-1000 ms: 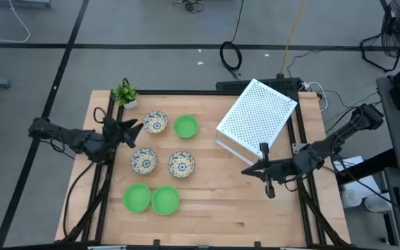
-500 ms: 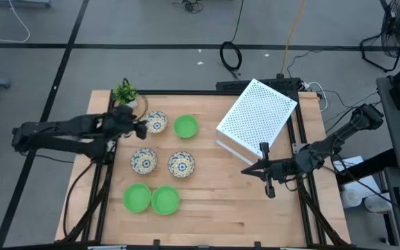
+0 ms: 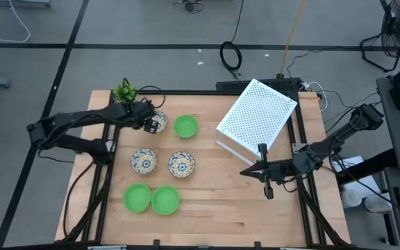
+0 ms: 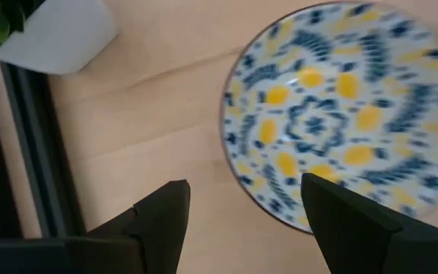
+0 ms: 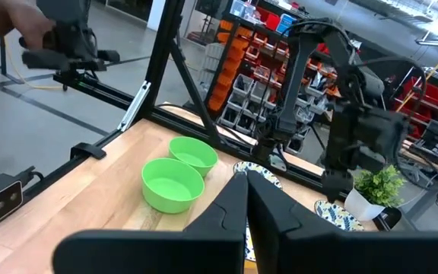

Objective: Pick & Place Mini bowls
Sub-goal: Put the top yellow patterned bowl on the shelf

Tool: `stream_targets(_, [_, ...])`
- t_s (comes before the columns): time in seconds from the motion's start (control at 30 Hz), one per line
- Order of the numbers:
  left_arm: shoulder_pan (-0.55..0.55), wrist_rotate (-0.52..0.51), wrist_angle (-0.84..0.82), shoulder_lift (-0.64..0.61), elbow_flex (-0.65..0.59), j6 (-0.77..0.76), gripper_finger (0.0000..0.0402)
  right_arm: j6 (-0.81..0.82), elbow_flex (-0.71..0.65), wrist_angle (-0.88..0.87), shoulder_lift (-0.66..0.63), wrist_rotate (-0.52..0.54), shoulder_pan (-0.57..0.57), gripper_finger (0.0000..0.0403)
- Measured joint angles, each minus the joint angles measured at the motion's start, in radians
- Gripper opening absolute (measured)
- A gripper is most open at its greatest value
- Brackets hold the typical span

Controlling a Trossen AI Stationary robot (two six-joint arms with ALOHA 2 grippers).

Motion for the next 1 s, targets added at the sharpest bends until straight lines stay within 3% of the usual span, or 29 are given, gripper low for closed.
stream_targets(0.47, [0.094, 0.012, 0.069, 0.14, 0.0, 0.066, 0.0255, 0.029, 0.0, 0.0, 0.0, 0.0, 0.0, 0.0])
stream_targets(0.63, [0.093, 0.069, 0.102, 0.177, 0.0, 0.087, 0.0248, 0.029, 0.001, 0.0, 0.0, 0.0, 0.0, 0.0])
stream_targets(0.83, [0.093, 0.071, 0.111, 0.232, -0.001, 0.123, 0.0159, 0.029, 0.001, 0.0, 0.0, 0.0, 0.0, 0.0])
stream_targets(1.0, [0.093, 0.013, 0.174, 0.245, 0.001, 0.131, 0.0077, 0.03, 0.001, 0.0, 0.0, 0.0, 0.0, 0.0])
